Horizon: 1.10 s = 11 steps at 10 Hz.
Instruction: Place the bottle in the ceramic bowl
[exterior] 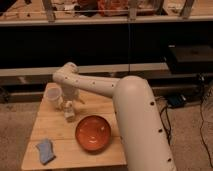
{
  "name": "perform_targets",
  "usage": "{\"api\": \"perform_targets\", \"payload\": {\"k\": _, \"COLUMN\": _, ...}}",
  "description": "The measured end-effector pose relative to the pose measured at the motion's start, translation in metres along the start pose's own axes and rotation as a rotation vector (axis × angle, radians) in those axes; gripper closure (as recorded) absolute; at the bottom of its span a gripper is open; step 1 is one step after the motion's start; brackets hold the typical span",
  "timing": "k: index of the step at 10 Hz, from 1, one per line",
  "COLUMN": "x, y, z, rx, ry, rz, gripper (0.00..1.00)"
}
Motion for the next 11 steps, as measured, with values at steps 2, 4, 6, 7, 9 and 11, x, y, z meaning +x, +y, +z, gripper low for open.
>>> {"api": "perform_targets", "payload": {"k": 2, "x": 0.000, "y": -0.015, "z": 0.019, "rx": -0.020, "ry": -0.022, "rz": -0.026, "gripper": 0.20}}
{"api": "perform_targets", "payload": {"k": 4, "x": 0.001, "y": -0.007, "z": 0.043, "rx": -0.055, "ry": -0.049, "rz": -0.028, "gripper": 0.35}}
{"api": "perform_targets", "payload": {"k": 6, "x": 0.000, "y": -0.009, "z": 0.056, "rx": -0.070, "ry": -0.066, "rz": -0.032, "gripper": 0.56}}
{"api": "perform_targets", "payload": {"k": 7, "x": 0.000, "y": -0.008, "z": 0.055, "rx": -0.078, "ry": -0.059, "rz": -0.027, "gripper": 0.68}}
{"api": "perform_targets", "payload": {"k": 9, "x": 0.000, "y": -0.008, "z": 0.053, "rx": -0.084, "ry": -0.054, "rz": -0.023, "gripper": 0.86}}
{"api": "perform_targets", "payload": {"k": 11, "x": 0.001, "y": -0.005, "z": 0.039, "rx": -0.079, "ry": -0.025, "rz": 0.007, "gripper": 1.00}}
